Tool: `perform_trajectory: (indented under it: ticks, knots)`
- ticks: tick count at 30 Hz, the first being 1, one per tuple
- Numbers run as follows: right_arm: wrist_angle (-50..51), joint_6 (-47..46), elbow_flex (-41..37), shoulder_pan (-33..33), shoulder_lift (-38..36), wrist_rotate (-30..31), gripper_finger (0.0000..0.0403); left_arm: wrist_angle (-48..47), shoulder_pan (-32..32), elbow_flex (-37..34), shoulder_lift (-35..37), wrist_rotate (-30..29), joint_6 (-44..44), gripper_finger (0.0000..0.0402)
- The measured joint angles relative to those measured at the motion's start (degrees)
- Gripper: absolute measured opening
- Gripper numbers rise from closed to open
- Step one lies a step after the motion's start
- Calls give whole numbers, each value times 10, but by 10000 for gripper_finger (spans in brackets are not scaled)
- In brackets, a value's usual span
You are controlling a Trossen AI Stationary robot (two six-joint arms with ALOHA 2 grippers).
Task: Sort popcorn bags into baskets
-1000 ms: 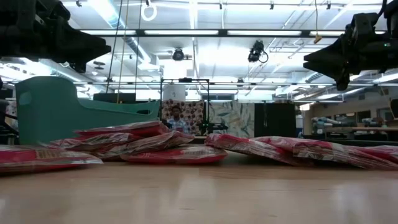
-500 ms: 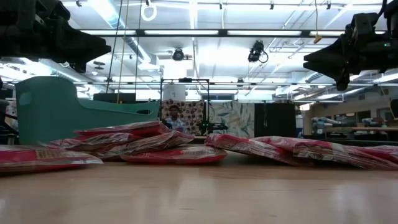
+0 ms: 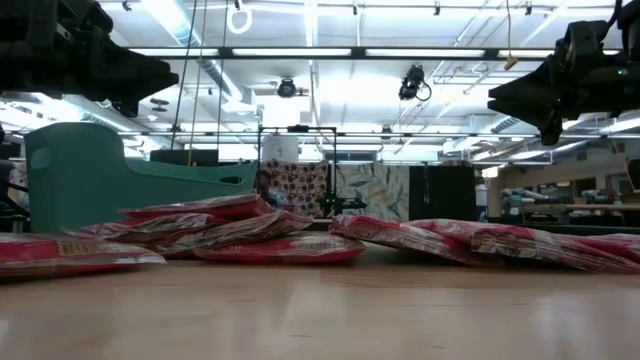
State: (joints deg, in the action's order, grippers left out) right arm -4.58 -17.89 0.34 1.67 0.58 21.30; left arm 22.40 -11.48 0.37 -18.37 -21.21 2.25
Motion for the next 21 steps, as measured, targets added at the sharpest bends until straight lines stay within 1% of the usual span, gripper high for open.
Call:
perform_trajectory:
  ticks: [4,9,11,14,21]
  knots:
    - [0,0,0,0,0,0,115,6,0,0,0,0,11,118]
    - [0,0,0,0,0,0,115,49,0,0,0,-1,91,118]
    - [0,0,0,0,0,0,115,78,1,0,0,-6,91,118]
    - [0,0,0,0,0,0,115,102,1,0,0,-9,62,118]
    - [0,0,0,0,0,0,115,106,1,0,0,-8,77,118]
